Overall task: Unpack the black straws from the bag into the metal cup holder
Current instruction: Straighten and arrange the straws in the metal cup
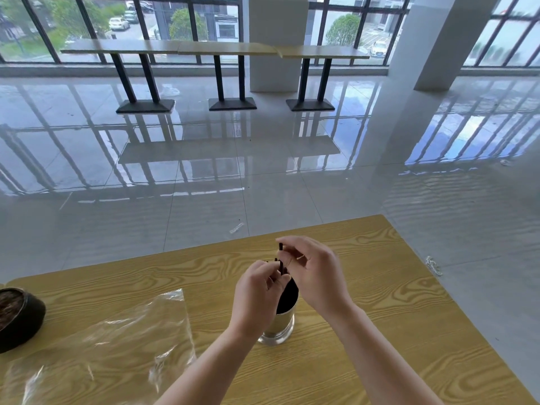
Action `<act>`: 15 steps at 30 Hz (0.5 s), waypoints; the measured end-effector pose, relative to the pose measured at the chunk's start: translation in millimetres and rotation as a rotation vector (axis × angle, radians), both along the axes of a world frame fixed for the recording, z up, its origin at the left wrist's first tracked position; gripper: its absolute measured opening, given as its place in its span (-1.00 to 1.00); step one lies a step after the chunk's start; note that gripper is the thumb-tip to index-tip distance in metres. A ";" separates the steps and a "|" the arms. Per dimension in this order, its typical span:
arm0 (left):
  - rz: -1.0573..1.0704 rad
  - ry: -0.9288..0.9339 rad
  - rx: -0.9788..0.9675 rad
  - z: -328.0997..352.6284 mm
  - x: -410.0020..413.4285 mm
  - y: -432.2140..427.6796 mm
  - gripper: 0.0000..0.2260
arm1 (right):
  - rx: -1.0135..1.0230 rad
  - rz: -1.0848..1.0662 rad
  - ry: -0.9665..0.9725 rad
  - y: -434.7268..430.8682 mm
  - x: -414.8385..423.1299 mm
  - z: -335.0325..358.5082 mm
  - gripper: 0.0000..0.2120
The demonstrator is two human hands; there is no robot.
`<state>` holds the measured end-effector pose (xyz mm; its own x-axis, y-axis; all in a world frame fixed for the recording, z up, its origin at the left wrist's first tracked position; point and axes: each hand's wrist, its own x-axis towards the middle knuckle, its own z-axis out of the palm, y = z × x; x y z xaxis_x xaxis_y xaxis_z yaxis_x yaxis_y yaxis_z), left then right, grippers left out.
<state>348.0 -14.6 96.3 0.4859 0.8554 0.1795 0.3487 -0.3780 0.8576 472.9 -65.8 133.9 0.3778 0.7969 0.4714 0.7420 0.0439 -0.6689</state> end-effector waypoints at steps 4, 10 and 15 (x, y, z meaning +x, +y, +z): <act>0.082 -0.017 0.102 -6.7 -11.9 -1.2 -0.82 | -0.051 -0.048 0.008 -3.4 2.6 -10.6 -0.82; 0.263 -0.023 -0.020 -24.1 -29.3 4.0 -0.77 | -0.236 -0.101 -0.027 3.1 7.6 -39.6 -0.83; 0.259 0.031 -0.080 -29.0 -25.8 4.9 -0.63 | -0.324 -0.127 -0.037 7.3 7.9 -51.7 -0.81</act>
<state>322.1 -9.7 67.3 0.2529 0.9628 0.0946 0.4517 -0.2040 0.8686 480.8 -58.5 82.1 0.4713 0.8550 0.2166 0.7518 -0.2609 -0.6056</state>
